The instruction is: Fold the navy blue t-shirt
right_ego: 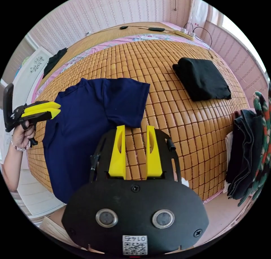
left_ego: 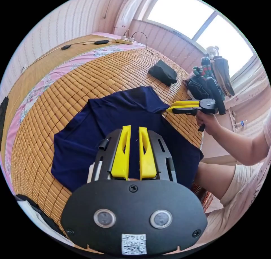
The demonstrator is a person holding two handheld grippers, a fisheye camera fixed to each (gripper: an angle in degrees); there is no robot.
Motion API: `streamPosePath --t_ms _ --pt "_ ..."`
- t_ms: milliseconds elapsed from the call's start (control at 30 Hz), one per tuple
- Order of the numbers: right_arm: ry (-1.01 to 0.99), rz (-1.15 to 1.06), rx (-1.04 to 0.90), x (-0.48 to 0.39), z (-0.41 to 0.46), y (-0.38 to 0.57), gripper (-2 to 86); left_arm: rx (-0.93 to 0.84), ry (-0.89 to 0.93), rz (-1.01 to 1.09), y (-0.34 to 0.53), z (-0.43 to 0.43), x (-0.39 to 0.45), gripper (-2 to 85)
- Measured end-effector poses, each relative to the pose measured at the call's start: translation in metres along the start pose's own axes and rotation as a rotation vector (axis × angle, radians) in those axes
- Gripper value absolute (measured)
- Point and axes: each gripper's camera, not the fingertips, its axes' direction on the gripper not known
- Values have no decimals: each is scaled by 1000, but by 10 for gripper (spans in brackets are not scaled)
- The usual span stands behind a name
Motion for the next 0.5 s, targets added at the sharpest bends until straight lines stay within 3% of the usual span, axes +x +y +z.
streamPosePath --t_ms 300,500 --pt "-93 43 -27 35 4 6 11 -54 -8 133 -189 118 58 63" --pt "-122 15 -32 51 -2 8 6 -197 -60 193 -230 191 83 77"
